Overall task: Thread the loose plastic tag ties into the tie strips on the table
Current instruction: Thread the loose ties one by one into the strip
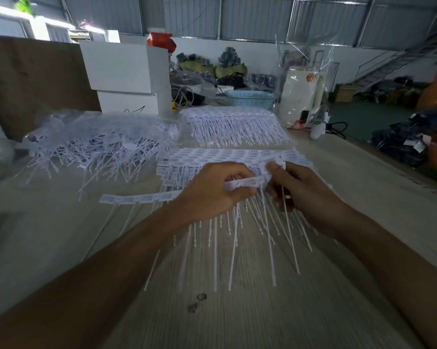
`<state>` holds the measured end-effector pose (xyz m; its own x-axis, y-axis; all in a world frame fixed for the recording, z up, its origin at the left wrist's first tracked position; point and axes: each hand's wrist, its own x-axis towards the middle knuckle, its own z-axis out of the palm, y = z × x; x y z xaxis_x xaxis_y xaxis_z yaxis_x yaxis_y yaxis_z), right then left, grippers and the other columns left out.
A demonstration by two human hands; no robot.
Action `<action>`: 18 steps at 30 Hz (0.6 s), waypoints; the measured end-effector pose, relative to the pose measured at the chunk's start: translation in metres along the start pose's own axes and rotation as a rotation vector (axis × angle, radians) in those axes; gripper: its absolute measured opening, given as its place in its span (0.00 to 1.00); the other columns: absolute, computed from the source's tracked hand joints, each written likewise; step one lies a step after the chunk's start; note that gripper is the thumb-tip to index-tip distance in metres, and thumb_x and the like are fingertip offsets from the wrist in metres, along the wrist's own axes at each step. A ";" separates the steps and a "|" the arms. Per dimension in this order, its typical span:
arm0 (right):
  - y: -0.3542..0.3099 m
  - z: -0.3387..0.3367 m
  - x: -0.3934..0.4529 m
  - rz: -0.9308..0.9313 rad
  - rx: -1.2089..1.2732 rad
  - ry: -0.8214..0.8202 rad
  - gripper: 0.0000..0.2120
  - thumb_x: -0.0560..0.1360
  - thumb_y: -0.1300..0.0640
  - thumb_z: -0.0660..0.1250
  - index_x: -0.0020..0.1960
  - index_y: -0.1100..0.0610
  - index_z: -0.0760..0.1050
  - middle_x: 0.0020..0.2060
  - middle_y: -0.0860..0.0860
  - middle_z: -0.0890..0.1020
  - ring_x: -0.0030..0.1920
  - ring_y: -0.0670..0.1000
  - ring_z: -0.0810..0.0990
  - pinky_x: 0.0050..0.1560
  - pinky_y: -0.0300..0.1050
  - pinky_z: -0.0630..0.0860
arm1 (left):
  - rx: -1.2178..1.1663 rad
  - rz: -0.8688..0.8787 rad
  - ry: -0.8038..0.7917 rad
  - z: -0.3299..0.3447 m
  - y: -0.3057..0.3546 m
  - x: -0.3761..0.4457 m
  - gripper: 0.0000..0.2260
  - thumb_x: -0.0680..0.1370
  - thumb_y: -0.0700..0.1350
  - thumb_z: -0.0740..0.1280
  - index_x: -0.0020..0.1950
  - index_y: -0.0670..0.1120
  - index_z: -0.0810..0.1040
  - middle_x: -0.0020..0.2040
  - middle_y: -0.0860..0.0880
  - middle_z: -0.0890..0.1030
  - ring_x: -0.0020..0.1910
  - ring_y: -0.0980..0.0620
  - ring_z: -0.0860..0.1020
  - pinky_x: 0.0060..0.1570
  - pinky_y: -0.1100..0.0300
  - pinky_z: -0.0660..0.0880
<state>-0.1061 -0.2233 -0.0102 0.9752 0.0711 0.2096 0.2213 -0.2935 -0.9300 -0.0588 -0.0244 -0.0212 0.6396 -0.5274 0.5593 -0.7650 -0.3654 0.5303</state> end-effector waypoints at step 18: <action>0.001 0.004 -0.001 0.133 0.151 -0.047 0.17 0.84 0.50 0.60 0.41 0.58 0.73 0.27 0.47 0.63 0.26 0.45 0.58 0.25 0.36 0.57 | 0.058 0.053 0.044 0.005 0.000 0.000 0.07 0.78 0.49 0.72 0.54 0.48 0.84 0.44 0.53 0.83 0.42 0.56 0.80 0.43 0.58 0.74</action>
<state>-0.1070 -0.2203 -0.0123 0.9937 0.0869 0.0708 0.0838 -0.1572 -0.9840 -0.0591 -0.0280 -0.0247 0.5999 -0.5136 0.6135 -0.8001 -0.3820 0.4626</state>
